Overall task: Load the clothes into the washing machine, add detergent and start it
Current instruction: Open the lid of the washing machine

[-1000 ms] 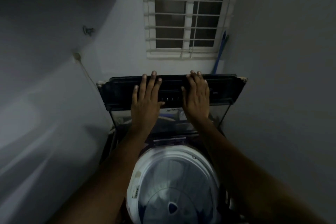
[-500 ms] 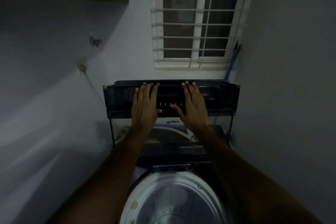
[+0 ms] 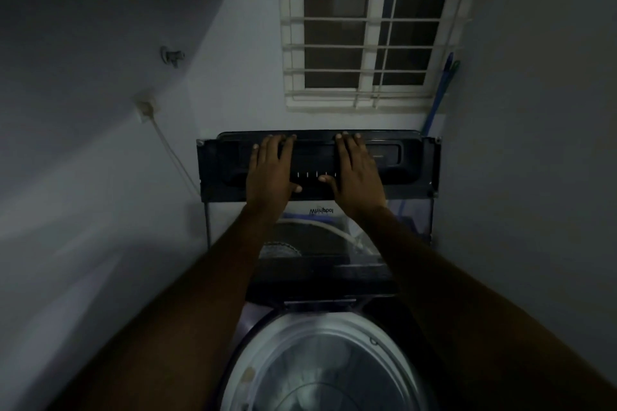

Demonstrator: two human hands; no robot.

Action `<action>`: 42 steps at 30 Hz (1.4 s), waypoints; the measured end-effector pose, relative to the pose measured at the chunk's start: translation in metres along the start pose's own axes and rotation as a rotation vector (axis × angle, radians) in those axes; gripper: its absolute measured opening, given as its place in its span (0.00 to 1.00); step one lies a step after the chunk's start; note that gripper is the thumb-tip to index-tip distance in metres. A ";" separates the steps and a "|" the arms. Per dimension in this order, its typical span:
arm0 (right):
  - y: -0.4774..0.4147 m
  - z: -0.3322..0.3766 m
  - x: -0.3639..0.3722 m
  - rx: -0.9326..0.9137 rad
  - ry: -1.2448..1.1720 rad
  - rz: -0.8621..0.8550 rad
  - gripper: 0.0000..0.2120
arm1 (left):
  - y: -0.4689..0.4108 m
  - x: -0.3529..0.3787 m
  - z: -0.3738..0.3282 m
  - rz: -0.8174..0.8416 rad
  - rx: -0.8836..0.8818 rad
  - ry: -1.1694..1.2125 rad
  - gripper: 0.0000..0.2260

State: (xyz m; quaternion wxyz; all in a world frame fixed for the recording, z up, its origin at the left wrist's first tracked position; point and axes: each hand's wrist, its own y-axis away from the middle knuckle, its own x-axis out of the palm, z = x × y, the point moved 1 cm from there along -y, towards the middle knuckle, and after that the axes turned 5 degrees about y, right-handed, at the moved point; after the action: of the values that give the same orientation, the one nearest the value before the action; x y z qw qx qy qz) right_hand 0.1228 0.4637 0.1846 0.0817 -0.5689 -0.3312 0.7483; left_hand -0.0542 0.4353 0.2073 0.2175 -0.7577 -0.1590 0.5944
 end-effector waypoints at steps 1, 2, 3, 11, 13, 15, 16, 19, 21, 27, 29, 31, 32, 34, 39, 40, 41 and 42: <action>0.000 0.000 0.000 -0.003 -0.003 0.018 0.38 | 0.000 0.001 -0.001 0.017 -0.006 -0.006 0.47; 0.001 0.000 -0.002 -0.003 -0.004 0.031 0.39 | 0.001 -0.002 -0.002 0.035 -0.008 -0.019 0.48; 0.002 0.001 -0.005 -0.004 -0.003 0.042 0.39 | 0.002 -0.006 -0.004 0.063 -0.005 -0.039 0.48; 0.021 0.008 -0.045 -0.020 -0.010 -0.041 0.31 | 0.033 -0.040 -0.023 0.091 -0.002 0.023 0.40; 0.034 0.015 -0.055 -0.024 -0.021 -0.061 0.31 | 0.055 -0.043 -0.032 0.075 0.013 0.050 0.37; 0.048 0.023 -0.062 -0.046 -0.024 -0.062 0.32 | 0.077 -0.046 -0.040 0.061 0.016 0.069 0.34; 0.056 0.026 -0.065 -0.052 -0.031 -0.068 0.32 | 0.086 -0.048 -0.044 0.048 0.020 0.077 0.32; 0.080 0.033 -0.069 -0.063 -0.066 -0.072 0.31 | 0.111 -0.053 -0.055 0.007 0.031 0.094 0.28; 0.097 0.035 -0.072 -0.049 -0.070 -0.074 0.28 | 0.128 -0.059 -0.059 0.011 0.023 0.118 0.26; 0.156 0.045 -0.098 0.027 -0.052 -0.108 0.24 | 0.188 -0.074 -0.064 0.041 0.006 0.144 0.25; 0.176 0.050 -0.113 0.040 -0.029 -0.091 0.24 | 0.207 -0.081 -0.070 0.035 0.036 0.136 0.25; 0.201 0.059 -0.126 0.068 -0.027 -0.088 0.25 | 0.229 -0.088 -0.076 0.034 0.058 0.134 0.25; 0.214 0.064 -0.132 0.080 -0.026 -0.088 0.25 | 0.241 -0.090 -0.079 0.034 0.061 0.137 0.25; 0.242 0.074 -0.142 0.089 -0.024 -0.069 0.25 | 0.266 -0.096 -0.086 0.042 0.067 0.140 0.25; 0.315 0.083 -0.154 0.130 0.001 0.013 0.26 | 0.329 -0.098 -0.103 0.053 0.130 0.121 0.27; 0.329 0.082 -0.157 0.134 0.020 0.026 0.26 | 0.340 -0.097 -0.106 0.044 0.142 0.122 0.26; 0.342 0.080 -0.161 0.131 0.036 0.041 0.26 | 0.351 -0.096 -0.110 0.038 0.150 0.126 0.25; 0.355 0.078 -0.165 0.130 0.043 0.055 0.26 | 0.361 -0.095 -0.114 0.040 0.156 0.135 0.25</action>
State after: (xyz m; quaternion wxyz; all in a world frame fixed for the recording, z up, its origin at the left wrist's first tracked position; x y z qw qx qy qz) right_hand 0.1984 0.0782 0.1175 0.1050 -0.5873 -0.2643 0.7578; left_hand 0.0265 0.0630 0.1214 0.2743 -0.7798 -0.0819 0.5567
